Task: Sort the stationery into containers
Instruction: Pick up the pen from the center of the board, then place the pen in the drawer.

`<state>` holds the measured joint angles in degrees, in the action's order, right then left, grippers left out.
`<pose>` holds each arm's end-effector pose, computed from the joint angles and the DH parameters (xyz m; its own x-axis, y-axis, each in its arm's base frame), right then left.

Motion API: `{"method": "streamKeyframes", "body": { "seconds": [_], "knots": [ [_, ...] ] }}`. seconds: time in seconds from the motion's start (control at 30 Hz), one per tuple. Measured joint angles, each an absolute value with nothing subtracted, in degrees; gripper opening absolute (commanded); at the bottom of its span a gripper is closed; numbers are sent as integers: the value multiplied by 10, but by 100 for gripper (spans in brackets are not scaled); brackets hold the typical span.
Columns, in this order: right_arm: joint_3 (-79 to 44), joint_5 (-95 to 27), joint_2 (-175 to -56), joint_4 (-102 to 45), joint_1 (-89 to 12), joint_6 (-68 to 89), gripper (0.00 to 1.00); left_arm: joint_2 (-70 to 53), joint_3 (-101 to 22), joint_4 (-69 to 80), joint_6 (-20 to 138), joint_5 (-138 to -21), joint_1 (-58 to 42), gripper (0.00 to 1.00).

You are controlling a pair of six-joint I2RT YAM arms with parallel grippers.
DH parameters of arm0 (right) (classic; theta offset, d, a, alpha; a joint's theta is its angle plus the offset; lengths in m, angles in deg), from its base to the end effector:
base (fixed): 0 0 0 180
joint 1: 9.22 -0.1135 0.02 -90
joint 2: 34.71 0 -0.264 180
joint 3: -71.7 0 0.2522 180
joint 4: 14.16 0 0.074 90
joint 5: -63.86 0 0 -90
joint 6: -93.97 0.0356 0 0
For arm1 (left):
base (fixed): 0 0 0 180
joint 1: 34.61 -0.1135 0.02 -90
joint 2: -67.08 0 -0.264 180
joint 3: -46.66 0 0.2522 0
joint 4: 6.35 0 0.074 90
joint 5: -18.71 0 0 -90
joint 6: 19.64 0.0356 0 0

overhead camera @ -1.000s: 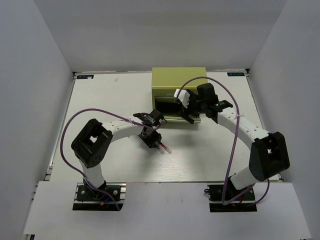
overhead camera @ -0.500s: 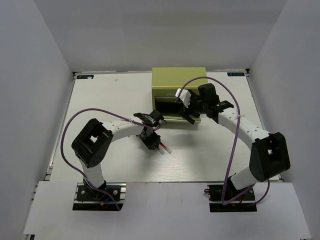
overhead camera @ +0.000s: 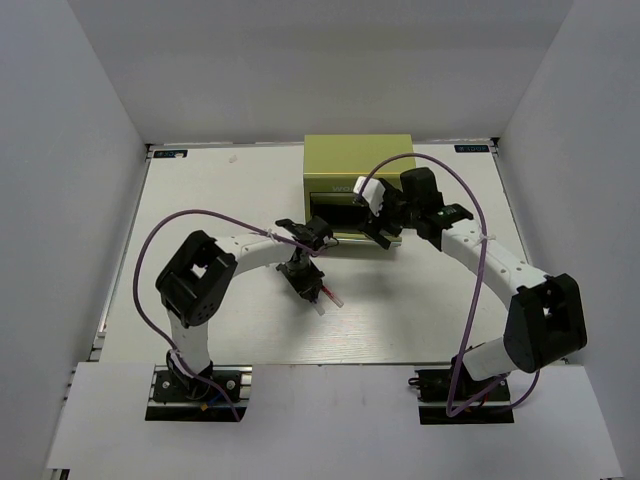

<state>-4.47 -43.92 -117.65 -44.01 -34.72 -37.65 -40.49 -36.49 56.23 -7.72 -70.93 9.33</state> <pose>0.2883 0.1496 0.2814 0.0167 -0.6927 -0.7210 -0.8294 0.3931 -0.3969 0.2414 -0.2323 0.1515 -0.8272 -0.5616 -0.0169 -0.5603 0.8268 -0.0499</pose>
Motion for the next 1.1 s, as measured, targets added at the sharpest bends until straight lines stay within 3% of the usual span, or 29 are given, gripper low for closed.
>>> {"method": "streamKeyframes", "body": {
  "seconds": [0.33, 0.67, 0.8, 0.93, 1.0, 1.1],
  "knots": [
    [-33, -443, -1172, -441, -346, -369, 89, -390, -352, 554, -55, -702, 95, 0],
    [-33, -456, -1165, -442, -333, -343, 88, -281, -342, 500, -22, -631, 108, 0],
    [-32, -460, -1145, -443, -325, -328, 74, -235, -343, 436, -33, -623, 109, 0],
    [-17, -458, -1110, -430, -314, -310, 35, -233, -343, 366, -68, -621, 109, 0],
    [-4, -451, -1093, -421, -308, -299, 28, -237, -343, 333, -92, -620, 109, 0],
    [15, -438, -1071, -408, -301, -283, 27, -248, -343, 278, -129, -613, 109, 0]
  ]
}}
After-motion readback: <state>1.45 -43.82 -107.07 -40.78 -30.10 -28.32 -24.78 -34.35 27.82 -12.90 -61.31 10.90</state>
